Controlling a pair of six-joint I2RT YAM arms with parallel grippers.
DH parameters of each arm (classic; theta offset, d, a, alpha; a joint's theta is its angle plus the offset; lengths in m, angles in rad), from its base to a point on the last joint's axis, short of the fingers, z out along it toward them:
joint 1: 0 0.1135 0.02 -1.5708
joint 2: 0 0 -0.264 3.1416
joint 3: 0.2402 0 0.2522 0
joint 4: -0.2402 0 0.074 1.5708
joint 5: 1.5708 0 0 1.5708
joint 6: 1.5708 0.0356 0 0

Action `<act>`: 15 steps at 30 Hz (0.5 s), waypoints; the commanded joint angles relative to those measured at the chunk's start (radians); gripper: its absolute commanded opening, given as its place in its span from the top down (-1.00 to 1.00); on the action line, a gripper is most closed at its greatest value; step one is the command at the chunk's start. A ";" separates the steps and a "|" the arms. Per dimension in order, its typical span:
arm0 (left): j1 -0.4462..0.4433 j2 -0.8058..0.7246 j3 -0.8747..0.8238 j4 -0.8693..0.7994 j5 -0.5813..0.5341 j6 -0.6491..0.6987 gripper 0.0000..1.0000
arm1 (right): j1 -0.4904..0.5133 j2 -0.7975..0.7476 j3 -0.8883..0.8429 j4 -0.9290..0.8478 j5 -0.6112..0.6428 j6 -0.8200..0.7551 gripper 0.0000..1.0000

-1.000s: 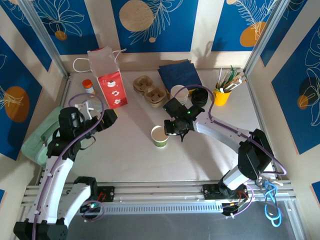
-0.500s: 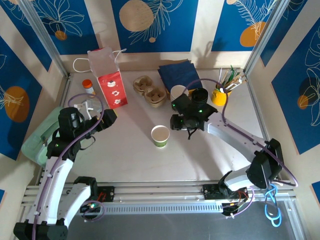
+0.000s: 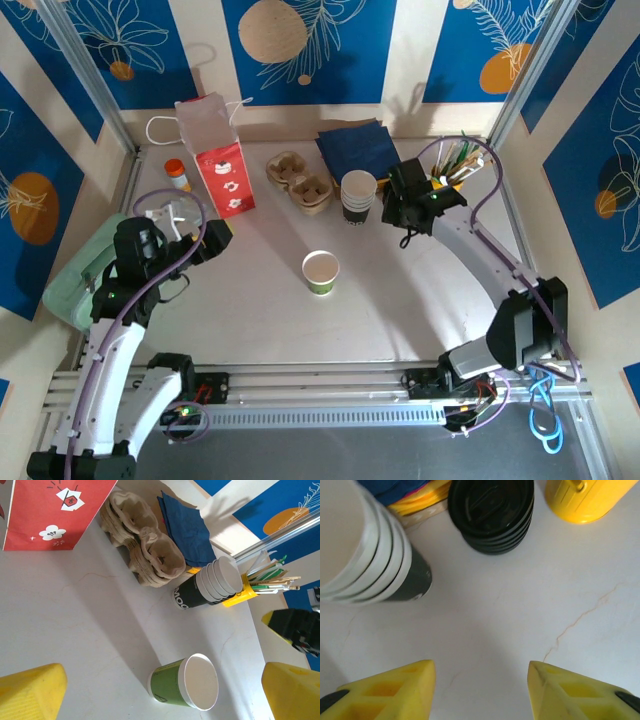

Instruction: Pack the takeout coffee

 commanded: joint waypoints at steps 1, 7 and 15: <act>-0.008 -0.019 0.017 -0.014 -0.008 0.015 -0.99 | -0.019 0.055 0.038 0.072 0.082 -0.016 -0.05; -0.008 -0.021 0.026 -0.020 -0.001 0.024 -0.99 | -0.076 0.191 0.123 0.082 0.115 0.015 -0.05; -0.008 -0.024 0.020 -0.021 -0.001 0.024 -0.99 | -0.112 0.310 0.222 0.077 0.108 0.035 -0.08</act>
